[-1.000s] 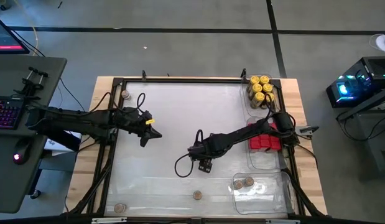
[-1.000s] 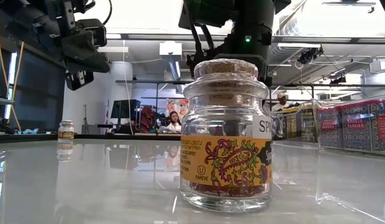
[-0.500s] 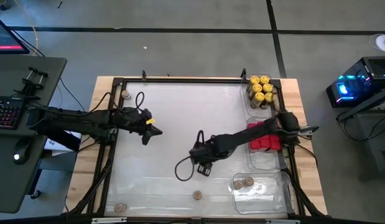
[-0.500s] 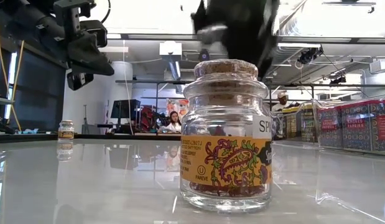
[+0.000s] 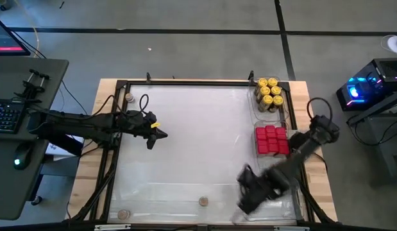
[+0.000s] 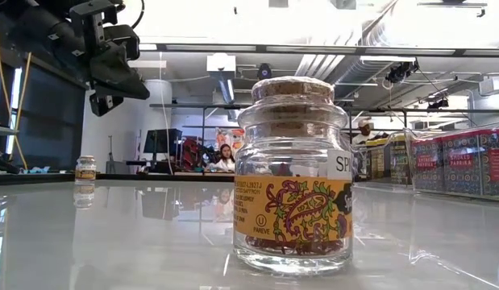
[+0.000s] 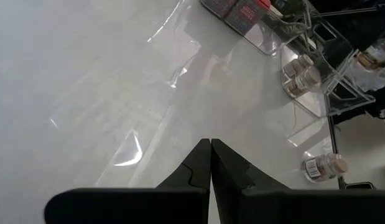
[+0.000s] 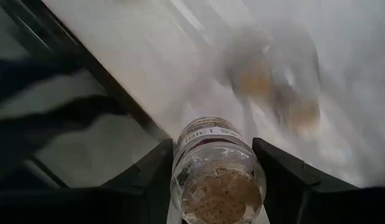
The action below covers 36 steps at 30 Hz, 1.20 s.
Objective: Sort spices by type
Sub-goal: Put the brown seasoning bottle into the bottom transparent bin
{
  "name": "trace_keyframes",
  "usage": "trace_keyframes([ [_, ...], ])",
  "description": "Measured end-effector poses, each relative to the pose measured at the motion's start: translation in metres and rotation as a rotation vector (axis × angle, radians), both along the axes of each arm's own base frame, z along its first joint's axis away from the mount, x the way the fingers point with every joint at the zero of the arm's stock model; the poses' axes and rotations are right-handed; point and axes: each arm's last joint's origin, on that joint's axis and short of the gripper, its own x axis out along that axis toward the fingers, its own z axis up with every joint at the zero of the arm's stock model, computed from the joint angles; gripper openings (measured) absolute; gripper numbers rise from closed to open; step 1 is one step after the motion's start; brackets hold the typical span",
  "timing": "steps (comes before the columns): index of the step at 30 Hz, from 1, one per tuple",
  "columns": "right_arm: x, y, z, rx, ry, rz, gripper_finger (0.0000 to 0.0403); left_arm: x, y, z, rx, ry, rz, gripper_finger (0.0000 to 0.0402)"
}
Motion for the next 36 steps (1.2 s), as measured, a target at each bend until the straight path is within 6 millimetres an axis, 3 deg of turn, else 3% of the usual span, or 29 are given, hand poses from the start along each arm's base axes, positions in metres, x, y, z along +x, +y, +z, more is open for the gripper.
trace_keyframes([
  [4,-0.031,0.021,-0.012,-0.081,0.157,-0.096,0.0182,0.0,0.0,0.0,-0.003,0.0,0.002,0.0],
  [11,-0.054,0.016,-0.03,-0.279,0.308,-0.221,0.0182,0.0,0.0,0.0,-0.008,0.0,0.005,0.0],
  [23,-0.052,0.0,-0.1,-0.275,0.343,-0.287,0.0182,0.0,0.0,0.0,-0.036,0.001,0.019,0.0],
  [29,-0.046,-0.01,-0.103,-0.303,0.328,-0.271,0.0182,0.0,0.0,0.0,-0.06,0.001,0.024,0.0],
  [36,-0.036,-0.007,-0.104,-0.224,0.268,-0.237,0.0182,0.0,0.0,0.0,-0.058,0.001,0.023,0.0],
])
